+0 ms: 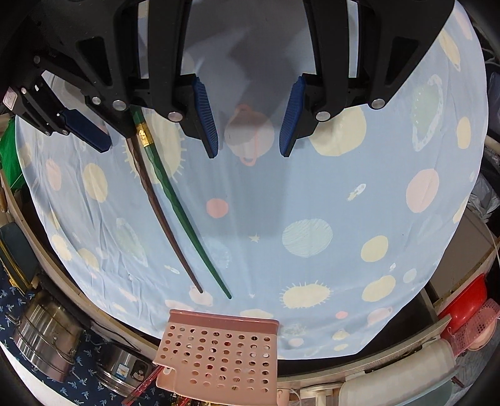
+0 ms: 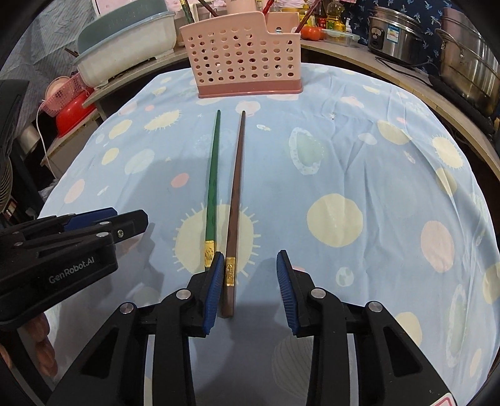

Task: Organize utensils
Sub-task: 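Move both open tools back down to the green and brown chopsticks, then grasp the green chopstick with the left tool while the right tool grasps the brown chopstick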

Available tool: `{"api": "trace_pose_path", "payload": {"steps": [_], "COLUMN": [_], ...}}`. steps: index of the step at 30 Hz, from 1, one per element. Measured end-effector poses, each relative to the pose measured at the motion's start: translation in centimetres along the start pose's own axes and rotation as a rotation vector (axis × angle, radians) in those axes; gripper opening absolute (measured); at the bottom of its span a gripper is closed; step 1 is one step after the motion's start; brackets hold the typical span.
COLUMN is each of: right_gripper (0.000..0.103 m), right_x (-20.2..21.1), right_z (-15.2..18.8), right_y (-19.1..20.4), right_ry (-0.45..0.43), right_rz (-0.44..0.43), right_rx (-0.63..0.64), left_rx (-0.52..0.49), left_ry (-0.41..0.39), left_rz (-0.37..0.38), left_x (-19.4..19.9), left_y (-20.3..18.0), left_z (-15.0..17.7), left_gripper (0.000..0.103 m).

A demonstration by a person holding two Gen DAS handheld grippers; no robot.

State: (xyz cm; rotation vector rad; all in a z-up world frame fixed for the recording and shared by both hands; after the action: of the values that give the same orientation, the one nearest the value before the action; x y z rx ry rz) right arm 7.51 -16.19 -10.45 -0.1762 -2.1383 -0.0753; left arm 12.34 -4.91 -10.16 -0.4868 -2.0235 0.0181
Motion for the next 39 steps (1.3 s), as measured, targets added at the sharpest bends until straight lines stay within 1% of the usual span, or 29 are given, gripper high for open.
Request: {"api": "trace_pose_path", "payload": {"steps": [5,6,8,10,11,13,19,23,25,27,31,34,37,39], "right_gripper": [0.032,0.031,0.026,0.018,0.016,0.009,0.007,0.007,0.007,0.007,0.007,0.007,0.007,0.007], "right_x": [0.0,0.0,0.0,0.0,0.0,0.0,0.4,0.7,0.8,0.9,1.0,1.0,1.0,1.0], "right_z": [0.2,0.2,0.2,0.2,0.2,0.2,0.8,1.3,1.5,1.6,1.7,1.7,1.8,1.8], "right_y": [0.2,0.2,0.0,-0.4,-0.5,-0.9,-2.5,-3.7,-4.2,-4.6,-4.9,-4.9,-4.9,-4.9], "right_ry": [-0.011,-0.015,-0.021,-0.024,-0.025,-0.024,-0.02,-0.013,-0.012,-0.011,-0.01,-0.011,-0.012,-0.012], "right_rz": [0.021,0.024,0.031,0.037,0.038,0.04,0.041,0.038,0.038,0.035,0.027,0.024,0.02,0.019], "right_rx": [0.027,0.03,0.029,0.024,0.021,0.014,-0.034,-0.072,-0.086,-0.097,-0.107,-0.108,-0.11,-0.11], "left_rx": [-0.002,-0.002,-0.003,-0.004,-0.005,-0.006,-0.018,-0.029,-0.03,-0.032,-0.073,-0.078,-0.085,-0.097], "left_ry": [0.006,0.007,0.007,0.006,0.006,0.008,0.018,0.03,0.033,0.032,0.031,0.044,0.047,0.041], "left_rz": [0.002,0.003,0.004,0.006,0.008,0.011,0.037,0.072,0.102,0.127,0.124,0.114,0.105,0.107], "left_x": [-0.2,-0.2,-0.2,-0.2,-0.2,-0.2,-0.2,-0.4,-0.4,-0.4,-0.9,-1.8,-2.1,-2.0], "left_y": [-0.1,-0.1,-0.1,-0.2,-0.3,-0.4,-1.6,-3.0,-4.0,-5.0,-6.6,-6.9,-6.7,-6.7], "left_z": [0.2,0.2,0.2,0.2,0.2,0.3,0.4,0.5,0.4,0.4,0.3,0.5,0.8,0.8], "left_gripper": [0.039,0.039,0.039,0.039,0.039,0.039,0.039,0.04,0.044,0.052,0.054,0.053,0.045,0.037]}}
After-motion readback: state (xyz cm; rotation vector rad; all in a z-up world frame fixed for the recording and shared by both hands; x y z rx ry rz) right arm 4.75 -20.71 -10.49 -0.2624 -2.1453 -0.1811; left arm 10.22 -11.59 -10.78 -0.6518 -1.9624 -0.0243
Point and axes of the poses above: each gripper's, at about its wrist camera, not at the fingertips, and x roughly against the way its jaws point, y to its left, z to its underside, the point moved 8 cm from there along -x, roughly the way its jaws point, and after that the axes turned 7 degrees about z, right-handed, at the moved point
